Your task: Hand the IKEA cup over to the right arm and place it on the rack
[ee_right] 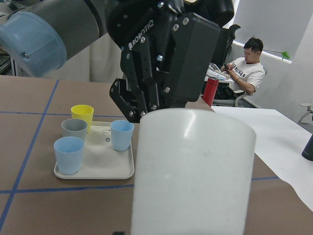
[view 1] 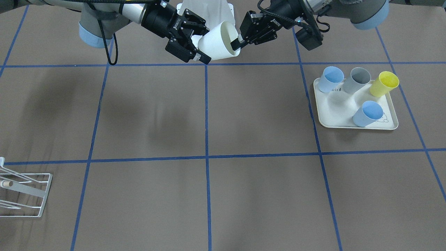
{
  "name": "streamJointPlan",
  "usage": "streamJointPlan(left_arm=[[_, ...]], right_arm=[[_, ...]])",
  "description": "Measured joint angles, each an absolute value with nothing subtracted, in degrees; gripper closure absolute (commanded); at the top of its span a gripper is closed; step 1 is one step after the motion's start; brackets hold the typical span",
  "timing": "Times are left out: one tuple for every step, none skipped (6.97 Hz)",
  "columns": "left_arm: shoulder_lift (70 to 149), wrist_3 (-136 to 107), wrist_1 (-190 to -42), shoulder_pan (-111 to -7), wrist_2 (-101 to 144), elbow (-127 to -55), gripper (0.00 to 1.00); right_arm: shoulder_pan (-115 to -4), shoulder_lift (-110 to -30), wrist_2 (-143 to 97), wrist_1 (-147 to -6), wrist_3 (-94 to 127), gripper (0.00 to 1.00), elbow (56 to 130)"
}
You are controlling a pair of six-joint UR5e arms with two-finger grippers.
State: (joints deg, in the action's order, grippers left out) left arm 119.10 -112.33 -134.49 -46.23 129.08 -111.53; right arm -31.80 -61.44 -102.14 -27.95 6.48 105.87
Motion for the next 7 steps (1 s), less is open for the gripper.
streamJointPlan(left_arm=[[119.2,-112.3,-134.5,-46.3,128.9,-111.5,0.00],[119.1,-112.1,-134.5,-46.4,128.7,-111.6,0.00],[119.0,-111.9,-134.5,-46.8,128.7,-111.7,0.00],[118.8,-111.8,-134.5,-47.7,128.8,-111.8,0.00],[118.2,-111.7,-134.4,-49.2,129.6,-111.9,0.00],[116.7,-110.2,-134.2,-51.2,131.5,-112.0,0.00],[114.1,-106.0,-133.9,-53.8,133.9,-112.0,0.00]], right_arm=[[-31.5,-61.6,-102.3,-28.0,6.4,0.66,105.9],[-31.5,-61.7,-102.5,-28.1,6.4,0.66,105.9],[-31.8,-61.8,-102.6,-28.3,6.4,0.67,105.9],[-32.4,-62.0,-102.7,-28.8,6.4,0.72,105.8],[-33.5,-62.5,-103.0,-30.2,6.5,0.76,106.1],[-35.7,-63.1,-104.4,-35.0,6.5,0.78,107.5],[-39.8,-63.4,-108.3,-43.1,6.5,0.81,109.3]])
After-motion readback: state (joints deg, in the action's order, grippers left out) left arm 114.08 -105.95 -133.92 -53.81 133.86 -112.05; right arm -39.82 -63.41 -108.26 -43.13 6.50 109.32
